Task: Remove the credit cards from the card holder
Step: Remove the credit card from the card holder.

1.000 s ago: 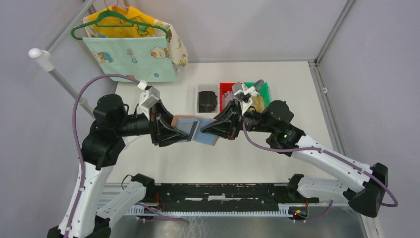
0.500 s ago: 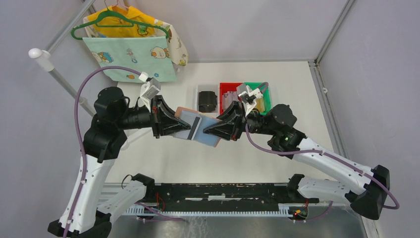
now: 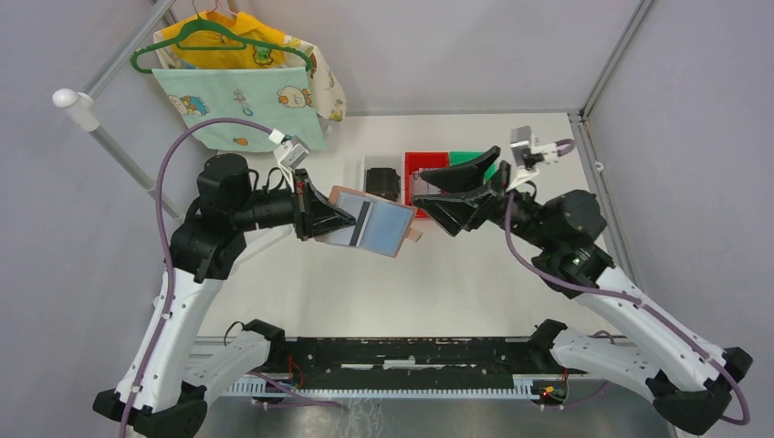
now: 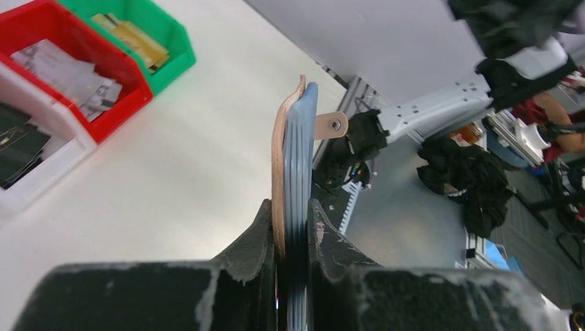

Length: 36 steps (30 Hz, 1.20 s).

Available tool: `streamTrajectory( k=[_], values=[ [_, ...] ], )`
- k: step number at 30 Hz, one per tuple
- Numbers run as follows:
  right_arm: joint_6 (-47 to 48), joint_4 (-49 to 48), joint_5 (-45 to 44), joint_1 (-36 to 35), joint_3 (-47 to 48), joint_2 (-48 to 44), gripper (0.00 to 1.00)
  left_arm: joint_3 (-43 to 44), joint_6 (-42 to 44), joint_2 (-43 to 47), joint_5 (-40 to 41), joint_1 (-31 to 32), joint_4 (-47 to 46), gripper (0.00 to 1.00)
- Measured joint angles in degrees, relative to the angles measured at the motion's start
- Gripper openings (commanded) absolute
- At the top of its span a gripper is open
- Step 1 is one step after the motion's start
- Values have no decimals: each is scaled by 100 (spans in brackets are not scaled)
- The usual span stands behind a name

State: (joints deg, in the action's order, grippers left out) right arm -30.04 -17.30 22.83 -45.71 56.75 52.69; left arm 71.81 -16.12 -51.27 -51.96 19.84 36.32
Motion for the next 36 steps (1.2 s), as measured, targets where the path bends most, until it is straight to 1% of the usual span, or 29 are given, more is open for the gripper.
streamTrajectory(
  k=[2, 5, 8, 10, 17, 25, 36],
  values=[
    [-55, -17, -157, 52, 133, -225, 64, 0, 2, -87, 271, 0, 125, 2],
    [-367, -376, -39, 39, 201, -273, 60, -2, 2, -203, 566, 0, 227, 2],
    [-791, -826, 140, -70, 83, 0, 59, -2, 2, -227, 710, 0, 280, 2],
    [-1021, -1025, 234, -192, -170, 262, 59, -2, 2, -214, 706, 0, 280, 2],
    [-1683, -1335, 570, -321, -984, 1080, 56, -2, 2, -131, 422, 0, 275, 2],
    [-2142, -2214, 758, -341, -1207, 1176, 55, -2, -9, -111, -61, -11, 214, 2],
    [-2551, -3040, 754, -505, -1416, 1488, 42, -2, -258, -111, -219, -17, -20, 2]
  ],
)
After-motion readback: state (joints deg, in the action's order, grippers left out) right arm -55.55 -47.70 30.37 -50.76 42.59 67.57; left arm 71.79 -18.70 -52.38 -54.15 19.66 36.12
